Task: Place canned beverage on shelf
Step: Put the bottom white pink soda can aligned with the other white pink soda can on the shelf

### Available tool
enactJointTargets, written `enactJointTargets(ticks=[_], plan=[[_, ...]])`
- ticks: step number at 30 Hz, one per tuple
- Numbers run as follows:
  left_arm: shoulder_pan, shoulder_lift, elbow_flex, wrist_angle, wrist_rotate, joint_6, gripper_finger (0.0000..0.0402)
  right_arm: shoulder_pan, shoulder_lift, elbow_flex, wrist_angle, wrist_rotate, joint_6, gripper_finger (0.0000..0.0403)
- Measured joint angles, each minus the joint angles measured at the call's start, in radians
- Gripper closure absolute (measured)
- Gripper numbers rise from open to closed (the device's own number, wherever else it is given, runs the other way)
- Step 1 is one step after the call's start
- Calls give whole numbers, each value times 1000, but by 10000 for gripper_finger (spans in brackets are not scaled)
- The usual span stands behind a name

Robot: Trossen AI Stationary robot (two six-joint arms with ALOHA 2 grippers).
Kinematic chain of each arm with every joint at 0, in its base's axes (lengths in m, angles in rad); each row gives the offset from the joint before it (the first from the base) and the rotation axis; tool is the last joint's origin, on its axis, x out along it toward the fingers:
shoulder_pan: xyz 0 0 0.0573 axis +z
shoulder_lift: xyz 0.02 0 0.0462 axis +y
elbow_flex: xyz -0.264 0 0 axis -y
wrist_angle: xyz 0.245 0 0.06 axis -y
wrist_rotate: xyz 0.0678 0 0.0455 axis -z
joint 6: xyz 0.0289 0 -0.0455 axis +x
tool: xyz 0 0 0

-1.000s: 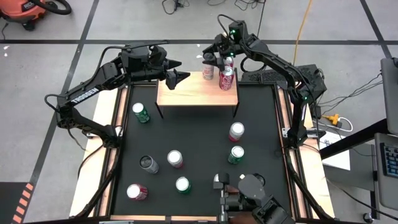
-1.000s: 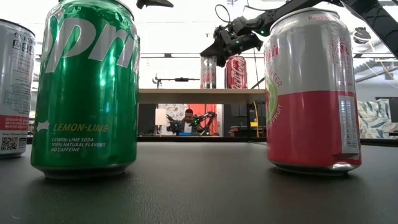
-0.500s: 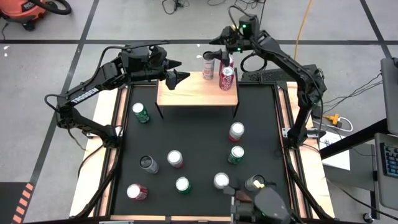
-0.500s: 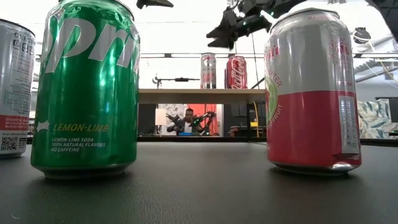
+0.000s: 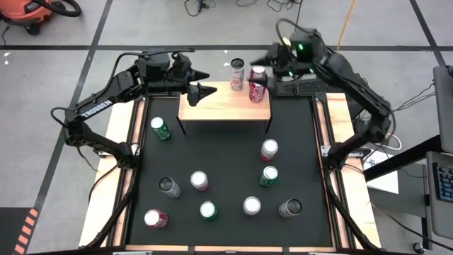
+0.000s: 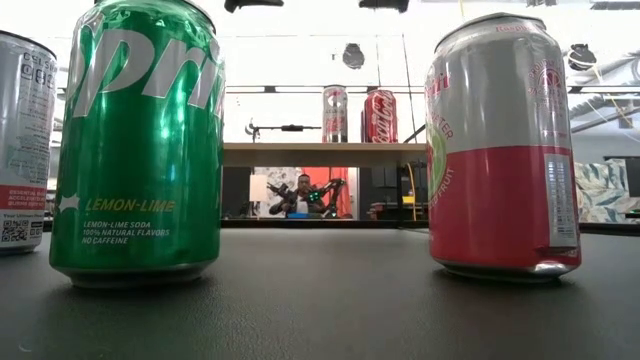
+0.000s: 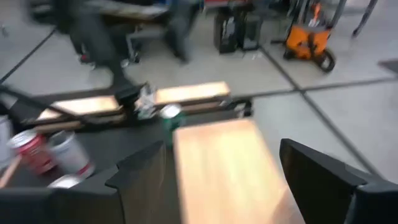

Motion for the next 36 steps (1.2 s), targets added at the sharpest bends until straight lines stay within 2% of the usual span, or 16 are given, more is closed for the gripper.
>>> enactJointTargets(ticks=[6,11,17,22,29,36], plan=[[-11,0,0,0,36,22,16,204,-103,0,-164,139,181,117],[-38,0,0,-1,43,31,16,355,-135,0,-295,233,350,117],[-85,0,0,-1,43,25,16,493,-128,0,-502,233,516,117],[-126,0,0,-14,43,13,16,564,-124,0,-702,246,606,118],[-167,0,-6,-63,30,-43,16,601,-145,0,-792,293,612,118],[-211,0,-11,-10,-8,-203,16,621,-180,0,-815,426,460,118]])
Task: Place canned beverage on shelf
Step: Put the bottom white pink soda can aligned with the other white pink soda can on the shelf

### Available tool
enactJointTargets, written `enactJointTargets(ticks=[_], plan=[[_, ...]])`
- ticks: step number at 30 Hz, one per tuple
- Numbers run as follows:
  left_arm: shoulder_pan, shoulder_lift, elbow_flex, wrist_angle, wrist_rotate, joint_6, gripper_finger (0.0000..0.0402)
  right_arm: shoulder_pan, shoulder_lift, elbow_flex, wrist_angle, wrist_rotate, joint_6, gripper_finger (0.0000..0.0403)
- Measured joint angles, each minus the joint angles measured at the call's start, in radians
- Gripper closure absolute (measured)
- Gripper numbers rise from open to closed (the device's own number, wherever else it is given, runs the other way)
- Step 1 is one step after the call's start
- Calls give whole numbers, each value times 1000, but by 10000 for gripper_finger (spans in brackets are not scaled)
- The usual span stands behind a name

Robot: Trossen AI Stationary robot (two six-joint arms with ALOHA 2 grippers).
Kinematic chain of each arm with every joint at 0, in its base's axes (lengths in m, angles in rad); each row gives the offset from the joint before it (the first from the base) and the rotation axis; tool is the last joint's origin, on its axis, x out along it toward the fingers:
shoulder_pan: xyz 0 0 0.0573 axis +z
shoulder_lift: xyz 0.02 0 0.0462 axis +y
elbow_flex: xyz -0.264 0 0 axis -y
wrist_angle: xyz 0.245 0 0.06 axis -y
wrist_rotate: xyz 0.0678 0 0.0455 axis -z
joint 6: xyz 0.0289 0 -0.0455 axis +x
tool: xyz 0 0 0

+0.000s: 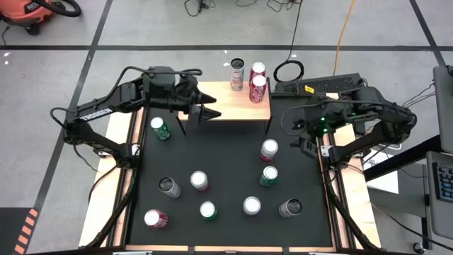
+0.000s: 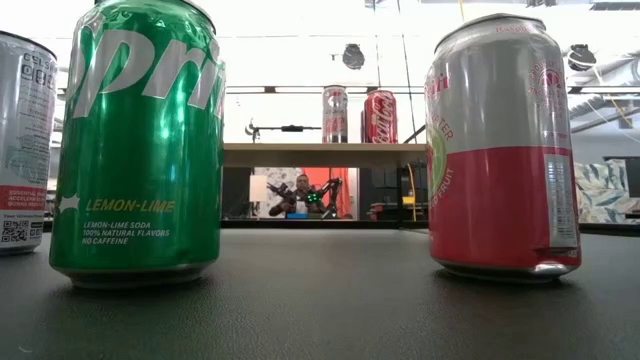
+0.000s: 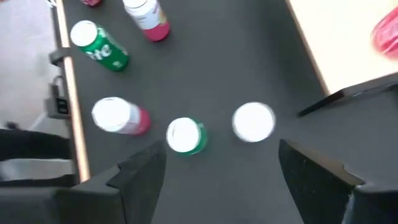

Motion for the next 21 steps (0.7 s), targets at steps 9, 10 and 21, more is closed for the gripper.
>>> enactJointTargets(ticks=[9,10,21], plan=[[-113,0,0,71,-229,-84,16,1,-46,0,-2,4,-66,118],[-129,0,0,70,-256,-87,16,3,-50,0,-2,-13,-77,118],[-244,43,-1,91,-420,-117,16,116,-59,-21,-2,-172,98,117]])
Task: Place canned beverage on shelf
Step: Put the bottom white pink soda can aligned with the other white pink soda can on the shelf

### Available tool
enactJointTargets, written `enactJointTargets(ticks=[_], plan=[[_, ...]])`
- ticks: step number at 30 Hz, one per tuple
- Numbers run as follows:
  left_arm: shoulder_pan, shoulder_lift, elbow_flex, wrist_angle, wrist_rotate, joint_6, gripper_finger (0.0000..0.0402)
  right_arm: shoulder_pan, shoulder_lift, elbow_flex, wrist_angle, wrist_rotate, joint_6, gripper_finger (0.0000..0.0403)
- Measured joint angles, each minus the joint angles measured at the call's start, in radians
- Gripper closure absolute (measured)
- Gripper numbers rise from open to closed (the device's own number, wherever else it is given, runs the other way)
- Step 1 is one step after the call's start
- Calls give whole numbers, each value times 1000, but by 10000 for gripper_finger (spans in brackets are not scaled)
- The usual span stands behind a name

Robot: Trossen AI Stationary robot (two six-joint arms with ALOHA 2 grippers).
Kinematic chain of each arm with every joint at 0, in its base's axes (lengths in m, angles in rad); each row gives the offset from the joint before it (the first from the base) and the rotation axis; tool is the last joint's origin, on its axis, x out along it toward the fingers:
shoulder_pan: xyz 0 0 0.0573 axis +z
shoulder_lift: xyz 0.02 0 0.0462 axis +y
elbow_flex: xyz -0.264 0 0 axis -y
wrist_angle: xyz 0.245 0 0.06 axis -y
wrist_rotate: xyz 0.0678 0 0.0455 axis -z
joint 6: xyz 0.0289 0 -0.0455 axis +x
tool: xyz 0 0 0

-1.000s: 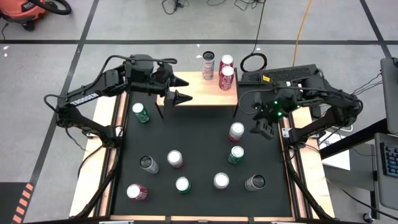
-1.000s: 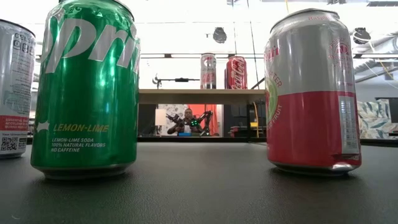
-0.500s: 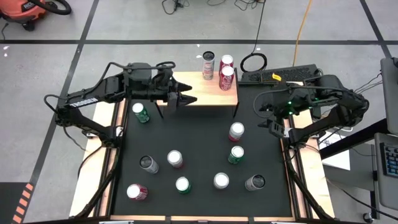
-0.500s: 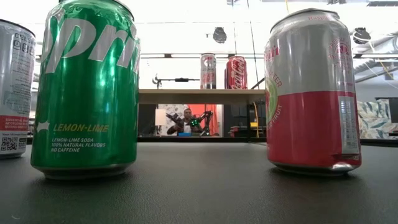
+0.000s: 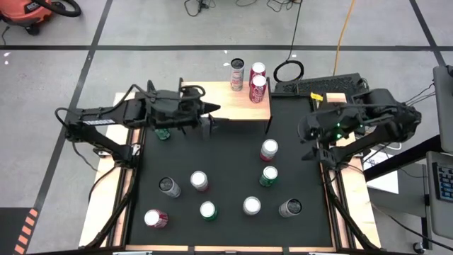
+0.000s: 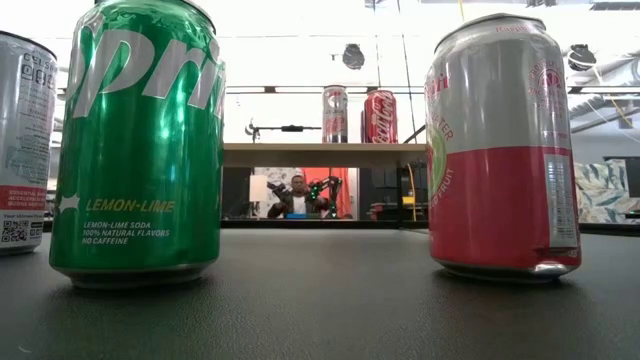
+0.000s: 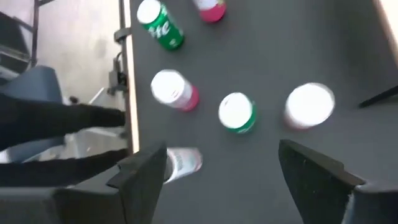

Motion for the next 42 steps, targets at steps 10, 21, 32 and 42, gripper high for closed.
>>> enactJointTargets(ticks=[10,21,32,42], plan=[[-90,21,0,-10,22,-19,16,239,2,-215,143,-16,196,114],[-181,21,0,-11,157,24,16,455,51,-422,451,83,283,89],[-229,21,0,-51,177,61,16,520,170,-423,430,116,382,13],[-230,21,0,-73,176,63,16,558,241,-423,367,169,376,7]])
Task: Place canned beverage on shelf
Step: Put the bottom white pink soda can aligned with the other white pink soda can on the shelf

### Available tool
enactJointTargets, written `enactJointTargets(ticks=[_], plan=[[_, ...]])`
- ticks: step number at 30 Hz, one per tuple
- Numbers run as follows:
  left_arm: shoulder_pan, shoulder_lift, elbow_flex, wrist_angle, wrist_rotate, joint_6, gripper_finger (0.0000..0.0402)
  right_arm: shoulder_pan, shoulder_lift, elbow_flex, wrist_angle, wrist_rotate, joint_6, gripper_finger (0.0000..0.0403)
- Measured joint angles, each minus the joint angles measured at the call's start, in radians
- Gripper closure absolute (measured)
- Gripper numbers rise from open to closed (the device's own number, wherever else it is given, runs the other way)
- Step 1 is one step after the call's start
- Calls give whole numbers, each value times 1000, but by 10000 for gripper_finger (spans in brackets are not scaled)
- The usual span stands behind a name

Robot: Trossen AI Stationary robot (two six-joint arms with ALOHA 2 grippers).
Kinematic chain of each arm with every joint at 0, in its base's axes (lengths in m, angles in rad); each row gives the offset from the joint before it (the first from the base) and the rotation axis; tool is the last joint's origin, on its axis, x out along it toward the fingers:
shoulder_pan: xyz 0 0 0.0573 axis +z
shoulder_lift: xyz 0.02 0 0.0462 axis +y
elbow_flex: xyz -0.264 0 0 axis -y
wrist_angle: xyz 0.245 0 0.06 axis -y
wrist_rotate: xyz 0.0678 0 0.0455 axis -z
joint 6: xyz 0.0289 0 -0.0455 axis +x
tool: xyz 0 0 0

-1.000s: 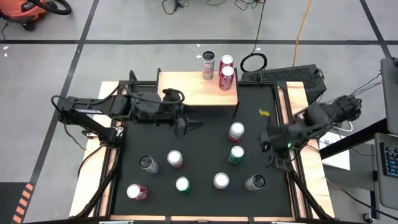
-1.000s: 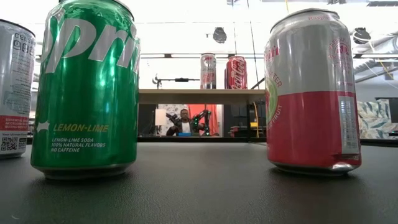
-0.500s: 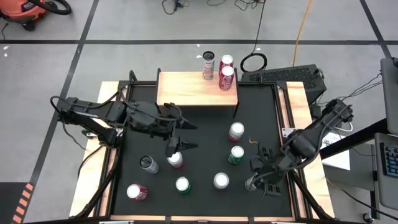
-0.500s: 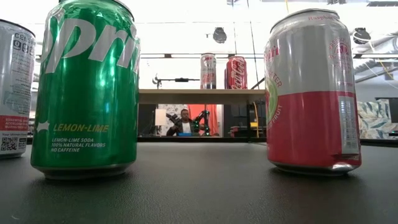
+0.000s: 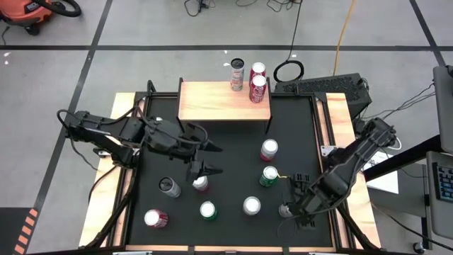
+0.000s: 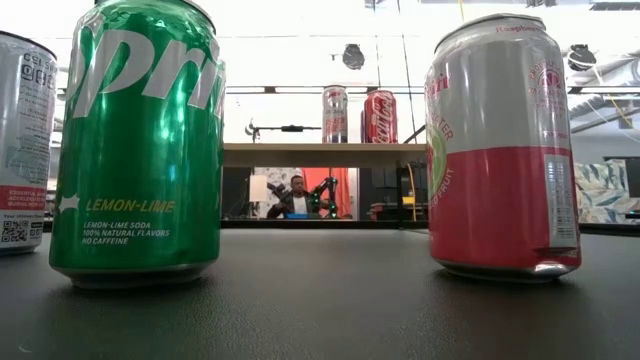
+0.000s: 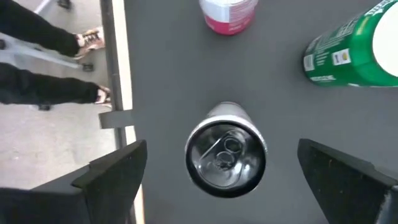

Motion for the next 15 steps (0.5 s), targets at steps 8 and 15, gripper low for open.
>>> enactJointTargets(ticks=[8,15], plan=[[0,0,0,0,0,27,16,-1,32,-3,-2,-6,-1,9],[0,0,0,0,0,45,16,-1,37,-94,43,-8,36,9]])
